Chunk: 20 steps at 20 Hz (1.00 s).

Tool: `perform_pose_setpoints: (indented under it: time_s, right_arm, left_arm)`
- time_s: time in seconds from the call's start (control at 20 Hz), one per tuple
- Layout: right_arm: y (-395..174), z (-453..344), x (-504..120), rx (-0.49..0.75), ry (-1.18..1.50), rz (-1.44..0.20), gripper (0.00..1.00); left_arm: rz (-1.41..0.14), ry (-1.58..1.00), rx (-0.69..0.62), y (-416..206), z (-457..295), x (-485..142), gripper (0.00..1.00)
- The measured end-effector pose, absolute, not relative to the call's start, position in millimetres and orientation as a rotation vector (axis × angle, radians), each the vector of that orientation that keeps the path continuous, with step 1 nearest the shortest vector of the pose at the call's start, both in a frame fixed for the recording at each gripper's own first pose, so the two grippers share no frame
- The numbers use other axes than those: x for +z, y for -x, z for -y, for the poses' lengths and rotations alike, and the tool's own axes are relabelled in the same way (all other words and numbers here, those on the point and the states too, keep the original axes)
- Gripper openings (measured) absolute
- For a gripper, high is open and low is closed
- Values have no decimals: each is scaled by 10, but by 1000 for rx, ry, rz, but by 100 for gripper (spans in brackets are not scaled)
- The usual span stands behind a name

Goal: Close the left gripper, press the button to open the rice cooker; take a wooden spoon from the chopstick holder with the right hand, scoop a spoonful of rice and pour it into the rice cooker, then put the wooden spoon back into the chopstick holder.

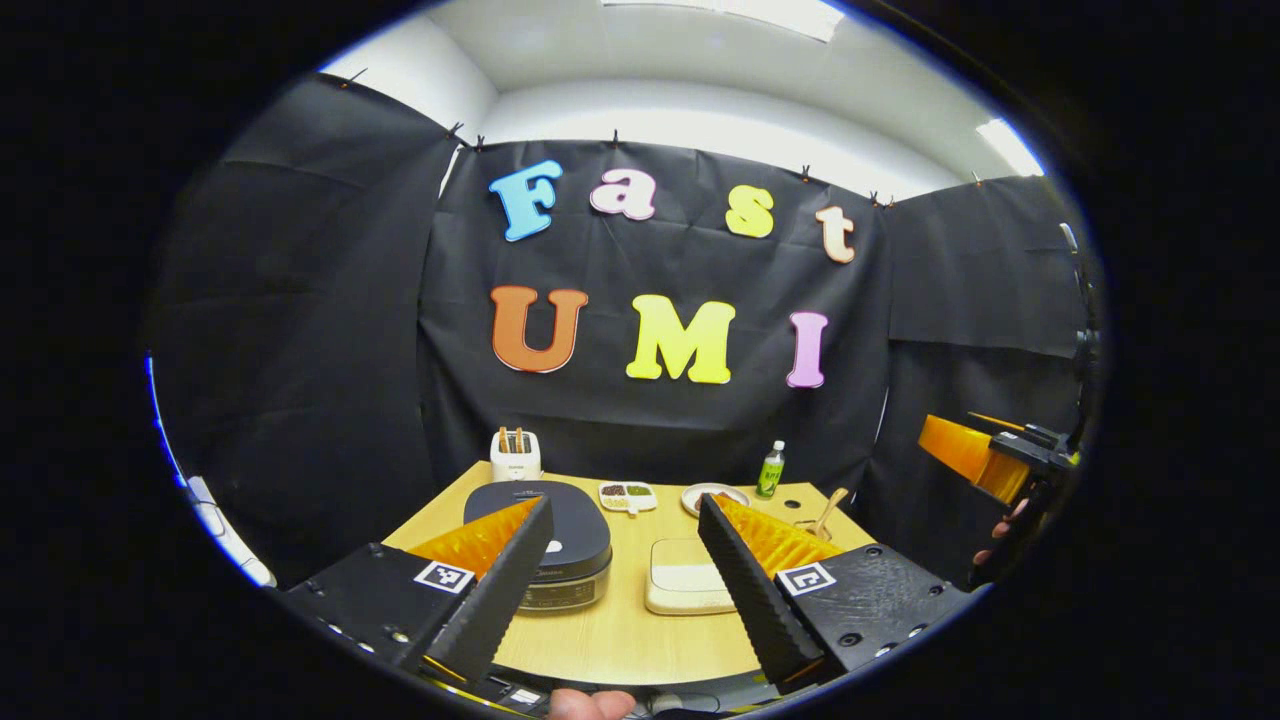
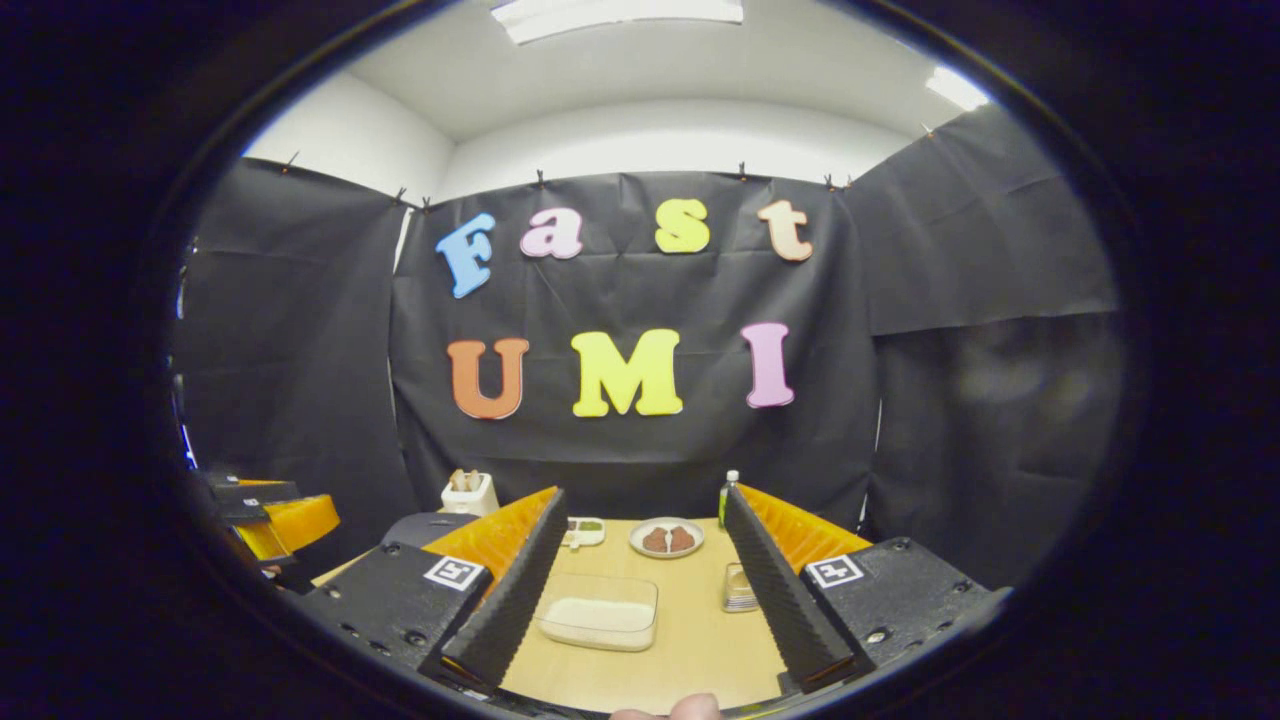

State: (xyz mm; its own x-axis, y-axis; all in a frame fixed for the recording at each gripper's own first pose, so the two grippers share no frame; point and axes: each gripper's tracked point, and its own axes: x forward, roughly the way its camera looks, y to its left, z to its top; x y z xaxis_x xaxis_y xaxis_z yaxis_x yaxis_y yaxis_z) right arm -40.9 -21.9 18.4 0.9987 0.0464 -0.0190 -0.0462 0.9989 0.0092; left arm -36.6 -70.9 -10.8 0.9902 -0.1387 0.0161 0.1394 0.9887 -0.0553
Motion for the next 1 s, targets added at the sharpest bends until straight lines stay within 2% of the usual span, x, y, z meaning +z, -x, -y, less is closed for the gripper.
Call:
perform_pose_setpoints:
  time_s: [0.35, 0.4, 0.45, 0.6, 1.0]
  right_arm:
    - [890, 136, 20, 52, -13, -35, 100]
    - [931, 138, -7, 51, -16, -45, 99]
    - [961, 137, -6, 51, -22, -47, 99]
    - [1032, 165, 15, 38, -13, -35, 100]
    - [1141, 236, -38, 35, 24, -46, 99]
  left_arm:
    - [88, 5, -149, 842, 876, -19, 96]
    - [80, -3, -142, 861, 870, -37, 98]
    - [76, -9, -125, 882, 817, -38, 95]
    - [72, -14, -86, 916, 754, -57, 95]
    - [83, -26, -65, 980, 807, -34, 94]
